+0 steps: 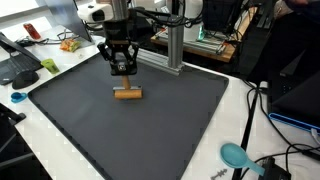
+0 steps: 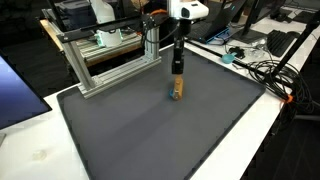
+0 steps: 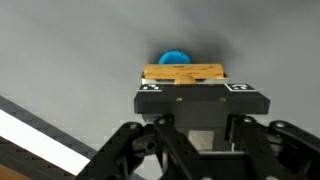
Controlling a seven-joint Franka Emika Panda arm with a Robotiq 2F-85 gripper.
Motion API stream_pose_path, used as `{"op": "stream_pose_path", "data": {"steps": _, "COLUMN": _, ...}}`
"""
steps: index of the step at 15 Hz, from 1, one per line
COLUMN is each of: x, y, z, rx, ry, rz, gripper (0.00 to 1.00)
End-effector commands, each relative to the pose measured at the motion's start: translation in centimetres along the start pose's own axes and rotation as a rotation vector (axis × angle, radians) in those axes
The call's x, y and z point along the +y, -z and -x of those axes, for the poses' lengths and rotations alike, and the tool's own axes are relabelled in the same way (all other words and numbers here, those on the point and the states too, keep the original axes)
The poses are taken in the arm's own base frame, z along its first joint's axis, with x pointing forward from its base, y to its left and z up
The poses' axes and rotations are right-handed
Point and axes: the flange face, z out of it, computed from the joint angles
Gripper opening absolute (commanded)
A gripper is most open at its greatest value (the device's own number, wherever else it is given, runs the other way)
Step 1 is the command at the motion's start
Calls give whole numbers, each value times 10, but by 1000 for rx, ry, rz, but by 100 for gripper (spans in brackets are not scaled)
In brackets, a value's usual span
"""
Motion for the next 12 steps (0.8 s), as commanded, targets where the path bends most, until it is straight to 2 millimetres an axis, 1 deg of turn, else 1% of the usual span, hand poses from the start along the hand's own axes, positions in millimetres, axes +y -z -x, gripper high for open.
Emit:
{"op": "stream_pose_path", "data": {"steps": 1, "x": 4, "y": -28, "z": 14, "rx": -80, "ry": 11, "rz": -28, "gripper": 23}}
{"op": "stream_pose_path", "data": {"steps": 12, "x": 4, "y": -32, "z": 19, "rx": -112, "ry": 25, "rz": -36, "gripper": 23}}
